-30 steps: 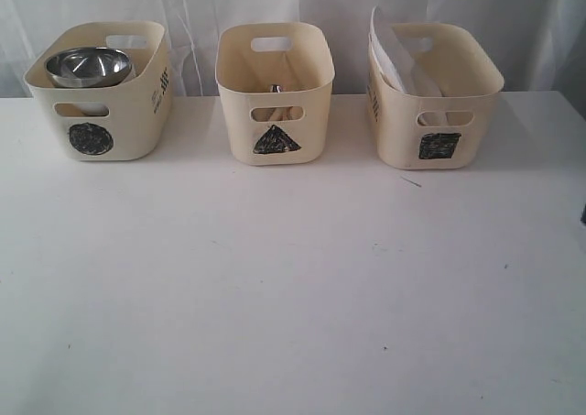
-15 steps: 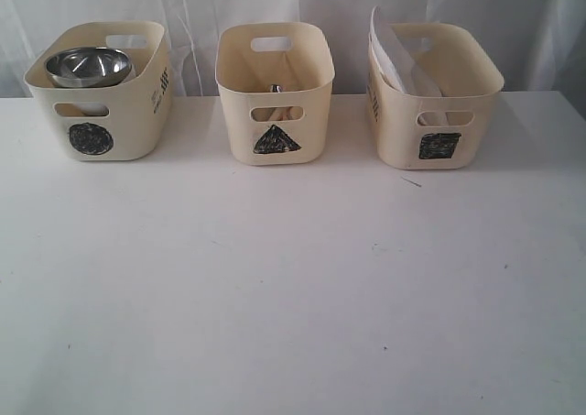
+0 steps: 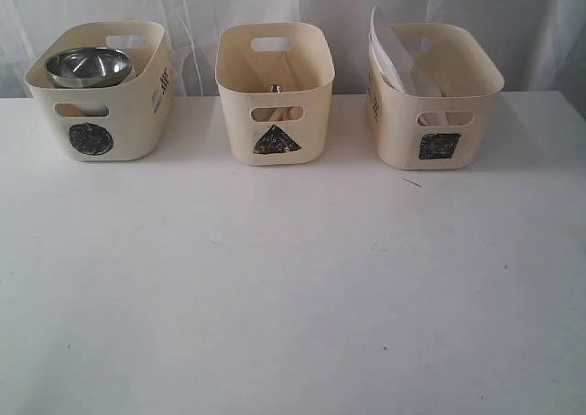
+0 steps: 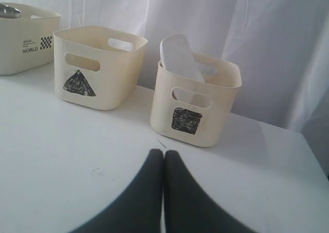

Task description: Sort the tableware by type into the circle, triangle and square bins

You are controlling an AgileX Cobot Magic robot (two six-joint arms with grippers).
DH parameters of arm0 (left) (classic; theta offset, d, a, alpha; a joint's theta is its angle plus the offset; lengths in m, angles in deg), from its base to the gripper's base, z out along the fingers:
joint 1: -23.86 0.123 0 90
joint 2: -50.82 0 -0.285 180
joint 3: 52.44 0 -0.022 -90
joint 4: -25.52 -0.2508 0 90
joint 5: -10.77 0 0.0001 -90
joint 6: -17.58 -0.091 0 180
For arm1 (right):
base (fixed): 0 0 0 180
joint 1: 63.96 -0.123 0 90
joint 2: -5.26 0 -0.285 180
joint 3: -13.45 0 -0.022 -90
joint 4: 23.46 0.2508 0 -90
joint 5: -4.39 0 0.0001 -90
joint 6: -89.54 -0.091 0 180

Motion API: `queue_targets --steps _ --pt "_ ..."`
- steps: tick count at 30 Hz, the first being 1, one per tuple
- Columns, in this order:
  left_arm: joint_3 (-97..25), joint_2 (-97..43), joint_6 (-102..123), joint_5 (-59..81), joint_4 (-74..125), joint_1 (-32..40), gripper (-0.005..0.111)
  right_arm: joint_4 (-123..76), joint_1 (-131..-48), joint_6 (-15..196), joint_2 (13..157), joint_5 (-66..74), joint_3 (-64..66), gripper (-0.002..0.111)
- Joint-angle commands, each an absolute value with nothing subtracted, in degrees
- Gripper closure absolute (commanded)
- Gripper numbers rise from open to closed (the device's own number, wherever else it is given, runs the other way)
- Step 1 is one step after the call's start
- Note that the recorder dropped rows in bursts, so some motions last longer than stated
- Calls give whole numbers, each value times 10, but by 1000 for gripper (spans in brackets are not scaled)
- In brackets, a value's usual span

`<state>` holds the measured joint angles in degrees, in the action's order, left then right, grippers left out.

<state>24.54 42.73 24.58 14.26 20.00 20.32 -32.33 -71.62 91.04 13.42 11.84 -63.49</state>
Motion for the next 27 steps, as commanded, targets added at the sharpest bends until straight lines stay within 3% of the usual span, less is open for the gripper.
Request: queue_targets --steps 1,27 --pt "248 430 247 142 203 201 107 -316 -714 923 130 133 -638 108" --pt "248 430 247 142 203 201 107 -310 -714 923 130 136 -638 108"
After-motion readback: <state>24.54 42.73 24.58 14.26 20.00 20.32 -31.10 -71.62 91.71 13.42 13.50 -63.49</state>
